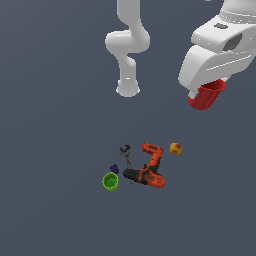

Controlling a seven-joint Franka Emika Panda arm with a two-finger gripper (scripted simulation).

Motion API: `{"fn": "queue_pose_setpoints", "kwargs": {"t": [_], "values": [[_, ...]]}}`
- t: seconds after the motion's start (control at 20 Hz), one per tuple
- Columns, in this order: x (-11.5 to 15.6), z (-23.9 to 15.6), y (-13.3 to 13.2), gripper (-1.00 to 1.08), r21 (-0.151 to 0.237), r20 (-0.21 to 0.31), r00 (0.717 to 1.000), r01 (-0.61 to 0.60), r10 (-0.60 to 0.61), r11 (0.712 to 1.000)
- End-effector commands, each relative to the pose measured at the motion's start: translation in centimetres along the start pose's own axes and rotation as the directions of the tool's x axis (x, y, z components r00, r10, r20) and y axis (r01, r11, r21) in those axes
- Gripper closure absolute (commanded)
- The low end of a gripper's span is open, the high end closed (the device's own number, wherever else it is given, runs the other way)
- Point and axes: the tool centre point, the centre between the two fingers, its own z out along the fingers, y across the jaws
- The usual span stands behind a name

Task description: Pick up a designated object from a clutter of objects.

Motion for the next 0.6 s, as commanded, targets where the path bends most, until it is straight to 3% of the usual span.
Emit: {"fn": "queue_pose_setpoints", "kwargs": {"t": [0.0,0.55], "values": [[-0.1,-1.8,-0.2,1.08,0.000,0.000,1.000,0.000,0.000,1.000],[-0.2,-5.1,-0.4,1.08,0.000,0.000,1.000,-0.002,0.002,1.000]]}}
